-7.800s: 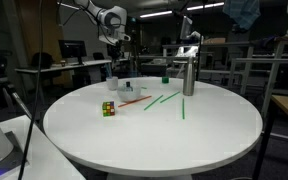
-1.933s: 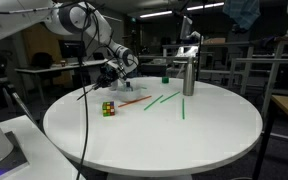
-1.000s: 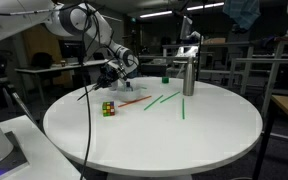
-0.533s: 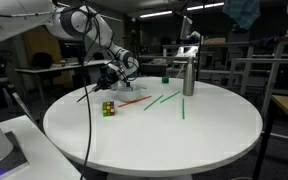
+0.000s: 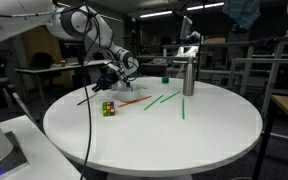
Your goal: Take the pen from the white cup and put it on the table
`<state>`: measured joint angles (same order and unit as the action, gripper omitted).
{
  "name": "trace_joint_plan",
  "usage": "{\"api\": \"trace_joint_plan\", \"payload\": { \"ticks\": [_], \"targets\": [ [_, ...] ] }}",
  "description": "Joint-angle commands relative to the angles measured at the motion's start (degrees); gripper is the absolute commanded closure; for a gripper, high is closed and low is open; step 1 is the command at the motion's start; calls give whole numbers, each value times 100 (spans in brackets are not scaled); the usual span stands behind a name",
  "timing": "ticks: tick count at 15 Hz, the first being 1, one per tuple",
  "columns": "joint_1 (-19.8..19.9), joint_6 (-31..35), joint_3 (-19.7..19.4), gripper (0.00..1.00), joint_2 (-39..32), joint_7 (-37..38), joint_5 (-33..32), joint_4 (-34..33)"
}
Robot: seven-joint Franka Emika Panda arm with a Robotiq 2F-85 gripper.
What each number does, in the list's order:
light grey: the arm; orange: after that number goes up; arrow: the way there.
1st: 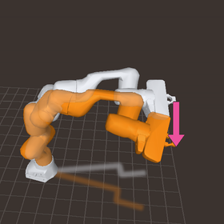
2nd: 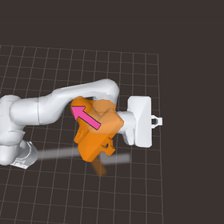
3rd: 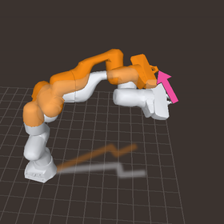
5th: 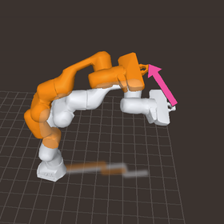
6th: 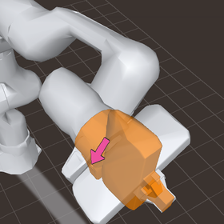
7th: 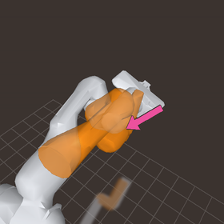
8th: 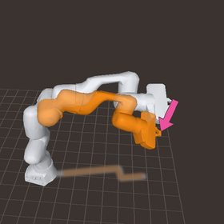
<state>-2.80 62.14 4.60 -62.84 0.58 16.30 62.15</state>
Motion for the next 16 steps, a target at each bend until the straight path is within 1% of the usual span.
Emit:
{"api": "trace_joint_plan", "payload": {
  "ticks": [1,2,7,10,16],
  "targets": [
    [36,-353,11,44,-196,146,14,-437],
    [36,-361,11,35,-197,146,15,-445],
    [18,-426,-2,0,-147,154,-15,-520],
    [-38,-396,-31,0,0,175,-115,-643],
    [-285,-233,-145,0,492,262,-759,-1162]
  ]
}}
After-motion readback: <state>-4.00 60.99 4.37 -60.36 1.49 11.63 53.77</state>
